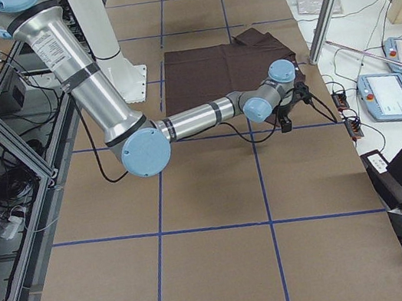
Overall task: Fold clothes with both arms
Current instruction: 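Move the right gripper toward the sleeve nearest it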
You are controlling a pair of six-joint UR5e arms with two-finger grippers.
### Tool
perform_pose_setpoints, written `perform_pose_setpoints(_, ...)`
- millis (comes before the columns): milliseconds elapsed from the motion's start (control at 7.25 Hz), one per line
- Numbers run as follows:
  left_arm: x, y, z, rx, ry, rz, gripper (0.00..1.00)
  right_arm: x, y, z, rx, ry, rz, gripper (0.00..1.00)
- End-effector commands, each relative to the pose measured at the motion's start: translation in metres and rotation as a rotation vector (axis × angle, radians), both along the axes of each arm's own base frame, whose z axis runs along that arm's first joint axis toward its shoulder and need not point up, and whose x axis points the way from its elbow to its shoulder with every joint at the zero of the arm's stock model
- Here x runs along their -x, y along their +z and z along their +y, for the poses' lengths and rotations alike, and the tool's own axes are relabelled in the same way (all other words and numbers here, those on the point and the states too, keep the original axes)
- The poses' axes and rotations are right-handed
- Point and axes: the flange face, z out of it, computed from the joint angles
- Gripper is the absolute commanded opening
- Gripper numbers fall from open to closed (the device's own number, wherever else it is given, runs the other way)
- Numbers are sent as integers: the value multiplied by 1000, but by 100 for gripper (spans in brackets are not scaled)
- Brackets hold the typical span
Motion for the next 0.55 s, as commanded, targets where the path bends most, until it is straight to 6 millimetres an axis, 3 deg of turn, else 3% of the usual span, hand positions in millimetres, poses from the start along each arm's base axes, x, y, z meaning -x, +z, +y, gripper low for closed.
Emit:
perform_pose_setpoints(0, -9, -2, -2, -14, 7, 4, 100, 64, -6, -19, 10, 69, 63, 100)
perform_pose_setpoints(414, -9, 0, -2, -14, 8, 4, 100, 91, 0, -18, 31, 38, 76, 100)
